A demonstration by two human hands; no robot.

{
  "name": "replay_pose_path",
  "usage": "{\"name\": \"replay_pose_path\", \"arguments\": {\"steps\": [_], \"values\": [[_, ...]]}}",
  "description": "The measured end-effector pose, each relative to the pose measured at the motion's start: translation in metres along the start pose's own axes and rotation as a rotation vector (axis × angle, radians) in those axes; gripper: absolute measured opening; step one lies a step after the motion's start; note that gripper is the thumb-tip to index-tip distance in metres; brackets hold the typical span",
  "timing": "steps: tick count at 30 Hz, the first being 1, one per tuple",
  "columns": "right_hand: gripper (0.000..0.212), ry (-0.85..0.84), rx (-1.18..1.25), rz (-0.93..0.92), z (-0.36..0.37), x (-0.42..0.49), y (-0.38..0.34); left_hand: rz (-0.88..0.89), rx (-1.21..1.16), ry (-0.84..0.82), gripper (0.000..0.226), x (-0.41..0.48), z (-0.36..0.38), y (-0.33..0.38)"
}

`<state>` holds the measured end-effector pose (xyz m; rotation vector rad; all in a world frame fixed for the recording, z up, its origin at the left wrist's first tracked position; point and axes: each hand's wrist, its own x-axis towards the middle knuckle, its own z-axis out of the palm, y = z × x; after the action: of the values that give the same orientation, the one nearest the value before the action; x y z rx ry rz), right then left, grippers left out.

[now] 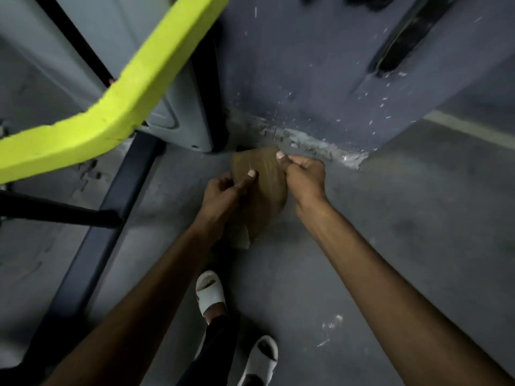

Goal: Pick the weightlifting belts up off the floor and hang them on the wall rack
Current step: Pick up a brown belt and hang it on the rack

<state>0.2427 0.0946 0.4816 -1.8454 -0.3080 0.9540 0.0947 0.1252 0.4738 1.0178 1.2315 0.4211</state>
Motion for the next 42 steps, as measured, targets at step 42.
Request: {"name": "replay_pose_path", "arguments": {"steps": [42], "values": [[0.022, 0.090, 0.240, -1.284, -0.261, -0.738, -0.698, 1.193, 0.180, -0.305, 0.030, -0.695, -0.046, 0.528]]}}
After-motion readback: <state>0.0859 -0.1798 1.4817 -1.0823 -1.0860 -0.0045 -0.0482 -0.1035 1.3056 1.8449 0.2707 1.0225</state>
